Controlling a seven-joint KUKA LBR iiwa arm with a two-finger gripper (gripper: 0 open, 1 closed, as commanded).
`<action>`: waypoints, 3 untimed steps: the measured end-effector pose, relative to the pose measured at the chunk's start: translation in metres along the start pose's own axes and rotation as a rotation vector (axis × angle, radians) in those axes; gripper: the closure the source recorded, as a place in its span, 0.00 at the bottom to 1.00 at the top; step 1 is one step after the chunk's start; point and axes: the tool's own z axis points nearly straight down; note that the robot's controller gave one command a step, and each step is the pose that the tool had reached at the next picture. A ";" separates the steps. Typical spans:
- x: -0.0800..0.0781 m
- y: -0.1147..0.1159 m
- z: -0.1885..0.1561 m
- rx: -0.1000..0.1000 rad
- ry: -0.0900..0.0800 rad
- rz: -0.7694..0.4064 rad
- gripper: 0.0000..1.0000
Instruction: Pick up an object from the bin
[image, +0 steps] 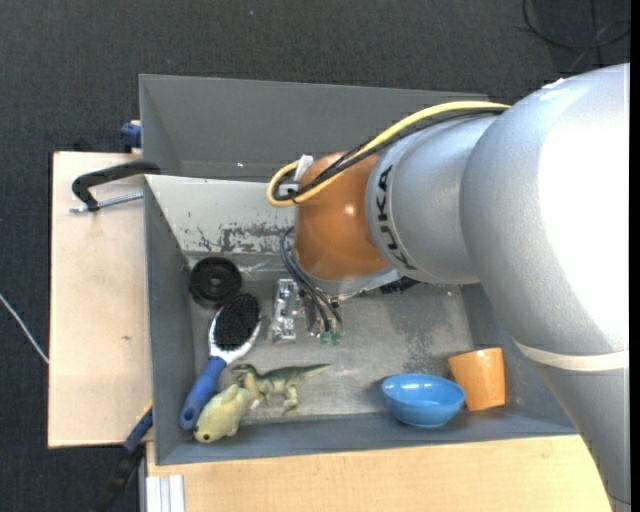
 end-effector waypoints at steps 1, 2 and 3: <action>-0.026 -0.016 -0.228 -0.003 -0.011 0.041 1.00; -0.039 0.049 -0.142 -0.001 0.008 -0.287 1.00; -0.041 0.048 -0.145 -0.001 0.003 -0.286 0.00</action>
Offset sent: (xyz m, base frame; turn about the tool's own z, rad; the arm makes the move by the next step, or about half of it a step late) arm 0.0221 -0.0180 0.2214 0.0433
